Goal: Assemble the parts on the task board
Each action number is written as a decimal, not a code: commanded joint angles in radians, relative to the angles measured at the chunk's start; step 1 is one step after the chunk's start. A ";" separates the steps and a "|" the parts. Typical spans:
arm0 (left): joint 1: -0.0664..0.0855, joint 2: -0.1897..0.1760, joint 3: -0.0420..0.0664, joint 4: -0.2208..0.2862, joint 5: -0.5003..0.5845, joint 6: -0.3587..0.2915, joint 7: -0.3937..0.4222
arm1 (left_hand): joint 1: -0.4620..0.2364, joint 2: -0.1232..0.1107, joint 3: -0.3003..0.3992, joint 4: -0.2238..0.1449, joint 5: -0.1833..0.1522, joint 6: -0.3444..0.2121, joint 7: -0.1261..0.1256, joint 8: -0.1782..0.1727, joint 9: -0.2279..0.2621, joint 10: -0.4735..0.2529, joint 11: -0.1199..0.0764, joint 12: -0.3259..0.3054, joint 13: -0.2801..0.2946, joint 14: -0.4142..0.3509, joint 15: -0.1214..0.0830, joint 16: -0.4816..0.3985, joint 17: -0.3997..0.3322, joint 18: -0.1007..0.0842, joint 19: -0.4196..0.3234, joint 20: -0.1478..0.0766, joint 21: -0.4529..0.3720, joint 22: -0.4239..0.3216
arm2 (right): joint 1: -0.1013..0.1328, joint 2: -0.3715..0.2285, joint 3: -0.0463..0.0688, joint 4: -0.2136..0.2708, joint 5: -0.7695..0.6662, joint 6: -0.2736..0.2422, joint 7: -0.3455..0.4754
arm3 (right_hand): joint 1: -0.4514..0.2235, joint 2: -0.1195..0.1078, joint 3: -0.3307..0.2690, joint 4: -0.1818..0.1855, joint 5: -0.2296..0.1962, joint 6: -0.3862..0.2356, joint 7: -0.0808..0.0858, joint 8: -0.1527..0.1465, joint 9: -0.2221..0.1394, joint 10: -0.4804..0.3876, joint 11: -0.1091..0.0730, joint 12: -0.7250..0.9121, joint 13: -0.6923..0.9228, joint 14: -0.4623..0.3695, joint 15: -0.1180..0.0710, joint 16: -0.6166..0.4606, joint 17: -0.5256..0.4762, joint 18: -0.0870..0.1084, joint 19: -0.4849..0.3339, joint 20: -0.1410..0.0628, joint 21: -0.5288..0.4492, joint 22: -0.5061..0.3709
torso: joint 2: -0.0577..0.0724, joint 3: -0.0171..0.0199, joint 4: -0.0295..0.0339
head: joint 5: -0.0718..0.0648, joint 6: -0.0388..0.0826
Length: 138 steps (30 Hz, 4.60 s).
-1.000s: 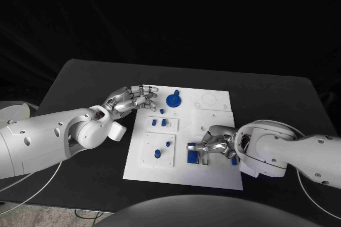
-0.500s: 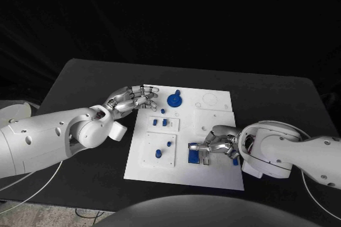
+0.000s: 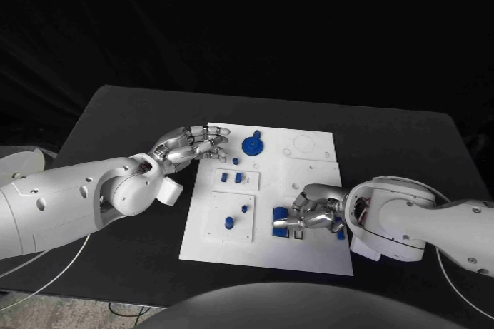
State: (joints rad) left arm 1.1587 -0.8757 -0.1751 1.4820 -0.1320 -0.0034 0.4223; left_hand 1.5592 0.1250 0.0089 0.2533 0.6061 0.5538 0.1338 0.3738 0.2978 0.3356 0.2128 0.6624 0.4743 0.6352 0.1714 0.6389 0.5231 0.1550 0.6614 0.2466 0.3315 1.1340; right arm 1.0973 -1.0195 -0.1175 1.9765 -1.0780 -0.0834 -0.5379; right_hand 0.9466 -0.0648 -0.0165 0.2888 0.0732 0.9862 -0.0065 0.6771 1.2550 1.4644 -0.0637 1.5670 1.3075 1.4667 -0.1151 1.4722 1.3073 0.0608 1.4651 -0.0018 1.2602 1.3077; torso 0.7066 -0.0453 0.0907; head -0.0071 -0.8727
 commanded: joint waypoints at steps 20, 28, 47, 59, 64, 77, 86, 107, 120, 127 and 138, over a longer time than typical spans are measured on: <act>-0.002 0.004 0.000 -0.004 0.004 0.027 -0.008 | 0.010 0.003 0.008 -0.003 0.006 0.000 0.006 0.006 -0.002 0.002 0.006 0.004 -0.002 -0.009 0.000 0.006 -0.001 -0.006 -0.011 0.000 -0.005 0.002 | -0.011 -0.004 0.000 0.002 -0.013 0.089 0.014 | 0.093 0.036 -0.040 -0.044 0.307 0.068 -0.015 0.188 0.125 0.106 -0.020 0.004 0.263 0.070 -0.020 0.005 0.070 0.006 0.000 -0.018 0.000 0.174 | 0.000 -0.0010 0.0011 | 0.002 0.000; -0.002 0.005 0.000 -0.004 0.004 0.028 -0.010 | 0.011 0.004 0.010 -0.004 0.006 0.001 0.008 0.007 -0.002 0.003 0.006 0.004 -0.003 -0.009 0.000 0.006 -0.001 -0.006 -0.012 0.000 -0.005 0.003 | -0.012 -0.005 0.000 -0.006 -0.006 0.084 0.010 | 0.131 0.064 -0.025 -0.060 0.361 0.106 -0.020 0.240 0.138 0.106 -0.024 0.004 0.263 0.070 -0.023 0.006 0.073 0.006 0.001 -0.021 0.002 0.175 | 0.001 -0.0008 0.0012 | 0.004 0.000; -0.002 0.005 0.000 -0.003 0.004 0.032 -0.015 | 0.011 0.004 0.012 -0.005 0.007 0.001 0.008 0.007 -0.003 0.003 0.007 0.004 -0.004 -0.009 0.000 0.006 -0.001 -0.007 -0.013 -0.001 -0.005 0.004 | -0.012 0.003 0.000 -0.016 0.013 0.115 -0.001 | 0.208 0.073 0.001 -0.120 0.121 0.131 -0.023 0.284 0.145 0.106 -0.029 0.004 0.263 0.071 -0.026 0.008 0.076 0.005 0.003 -0.026 0.008 0.176 | 0.000 -0.0005 0.0007 | 0.006 0.000; -0.003 0.002 0.000 -0.003 0.004 0.036 -0.016 | 0.013 0.005 0.016 -0.007 0.008 0.001 0.009 0.008 -0.003 0.007 0.008 0.006 -0.005 -0.010 0.000 0.007 -0.001 -0.008 -0.015 -0.001 -0.006 0.007 | -0.019 0.007 0.000 -0.020 0.008 0.117 0.004 | 0.134 -0.001 -0.059 -0.073 -0.024 0.106 -0.020 0.248 0.133 0.106 -0.025 0.004 0.263 0.071 -0.025 0.010 0.079 0.004 0.003 -0.023 0.010 0.177 | 0.000 -0.0007 -0.0007 | 0.011 0.000; -0.003 0.000 0.000 -0.001 0.004 0.035 -0.015 | 0.013 0.005 0.016 -0.007 0.008 0.001 0.009 0.008 -0.003 0.007 0.008 0.006 -0.005 -0.010 0.000 0.007 -0.001 -0.008 -0.015 -0.001 -0.006 0.007 | -0.012 -0.015 0.002 -0.011 0.008 0.082 0.014 | 0.062 -0.010 -0.103 -0.004 -0.024 -0.008 -0.019 0.076 0.075 0.106 -0.024 0.004 0.263 0.072 -0.024 0.013 0.084 0.004 0.004 -0.023 0.012 0.177 | 0.000 -0.0003 0.0014 | 0.010 0.000; -0.003 -0.006 0.000 0.000 0.004 0.029 -0.017 | 0.013 0.004 0.017 -0.009 0.008 0.001 0.009 0.008 -0.004 0.010 0.009 0.007 -0.006 -0.010 0.001 0.007 -0.001 -0.008 -0.016 -0.001 -0.006 0.009 | 0.110 -0.127 0.004 0.008 0.012 0.058 -0.022 | -0.195 0.138 -0.225 0.004 -0.010 -0.013 -0.002 -0.137 -0.073 0.106 -0.010 0.004 0.263 0.077 -0.013 0.028 0.109 -0.001 0.012 -0.013 0.039 0.184 | 0.000 -0.0014 0.0014 | 0.006 0.000; -0.002 -0.006 0.000 0.001 0.004 0.026 -0.018 | 0.013 0.004 0.017 -0.009 0.008 0.001 0.009 0.008 -0.004 0.010 0.009 0.007 -0.006 -0.010 0.001 0.007 -0.001 -0.008 -0.016 -0.001 -0.006 0.009 | 0.129 -0.165 0.002 -0.042 -0.120 0.138 -0.079 | -0.094 0.180 -0.268 -0.003 0.196 0.020 0.015 -0.270 -0.202 0.106 0.005 0.004 0.263 0.075 -0.001 0.025 0.102 -0.001 0.010 -0.002 0.041 0.184 | 0.000 -0.0005 0.0011 | 0.005 0.000; -0.002 -0.007 0.000 0.000 0.004 0.028 -0.022 | 0.013 0.002 0.019 -0.010 0.009 0.003 0.009 0.010 -0.004 0.013 0.009 0.008 -0.007 -0.009 0.001 0.008 -0.001 -0.009 -0.017 -0.002 -0.006 0.011 | 0.075 -0.181 -0.004 -0.038 -0.301 0.182 -0.101 | 0.073 0.158 -0.267 -0.024 0.403 0.051 0.019 -0.342 -0.272 0.106 0.009 0.004 0.263 0.074 0.002 0.023 0.095 -0.002 0.012 0.001 0.050 0.186 | 0.000 -0.0006 0.0007 | 0.001 0.000; -0.003 -0.007 -0.001 -0.001 0.004 0.032 -0.030 | 0.012 0.001 0.019 -0.011 0.009 0.003 0.009 0.010 -0.005 0.014 0.009 0.008 -0.007 -0.009 0.001 0.008 -0.001 -0.009 -0.018 -0.002 -0.006 0.011 | 0.041 -0.179 -0.004 -0.025 -0.307 0.191 -0.105 | 0.105 0.163 -0.264 -0.029 0.408 0.061 0.023 -0.381 -0.309 0.106 0.012 0.004 0.263 0.074 0.004 0.021 0.091 -0.002 0.012 0.003 0.050 0.186 | 0.001 -0.0004 -0.0009 | -0.001 0.000; -0.003 -0.007 -0.001 -0.002 0.004 0.034 -0.032 | 0.012 0.001 0.019 -0.011 0.009 0.003 0.009 0.010 -0.005 0.014 0.010 0.008 -0.008 -0.009 0.001 0.008 -0.001 -0.009 -0.018 -0.002 -0.006 0.012 | 0.025 -0.176 -0.004 -0.027 -0.307 0.197 -0.106 | 0.140 0.164 -0.258 -0.040 0.453 0.073 0.026 -0.419 -0.349 0.106 0.015 0.004 0.263 0.073 0.007 0.020 0.088 -0.002 0.011 0.005 0.048 0.185 | 0.000 -0.0005 0.0001 | -0.004 0.000; -0.003 -0.006 -0.001 -0.003 0.004 0.037 -0.035 | 0.012 0.000 0.020 -0.011 0.009 0.002 0.009 0.009 -0.005 0.015 0.010 0.008 -0.008 -0.009 0.001 0.008 -0.001 -0.009 -0.018 -0.002 -0.006 0.012 | 0.005 -0.166 -0.004 -0.025 -0.307 0.186 -0.105 | 0.233 0.163 -0.217 -0.090 0.501 0.092 0.019 -0.445 -0.378 0.106 0.009 0.004 0.263 0.073 0.003 0.020 0.087 -0.002 0.011 0.004 0.048 0.185 | 0.000 -0.0006 0.0000 | -0.006 0.000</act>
State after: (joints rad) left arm 1.1563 -0.8835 -0.1766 1.4781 -0.1319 0.0115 0.3853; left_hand 1.5630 0.1289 0.0213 0.2409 0.6096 0.5575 0.1373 0.3775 0.2941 0.3429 0.2200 0.6663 0.4678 0.6352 0.1714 0.6428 0.5231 0.1550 0.6506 0.2430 0.3315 1.1450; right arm 1.1107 -1.1885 -0.1163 1.9534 -1.3766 0.0902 -0.6354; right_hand 1.1644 0.0942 -0.2376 0.2065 0.5753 1.0750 0.0147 0.2356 0.8787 1.4675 -0.0559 1.5683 1.3102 1.4663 -0.1143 1.4939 1.3073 0.0609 1.4646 -0.0014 1.3067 1.3073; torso 0.7069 -0.0453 0.0906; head -0.0119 -0.8727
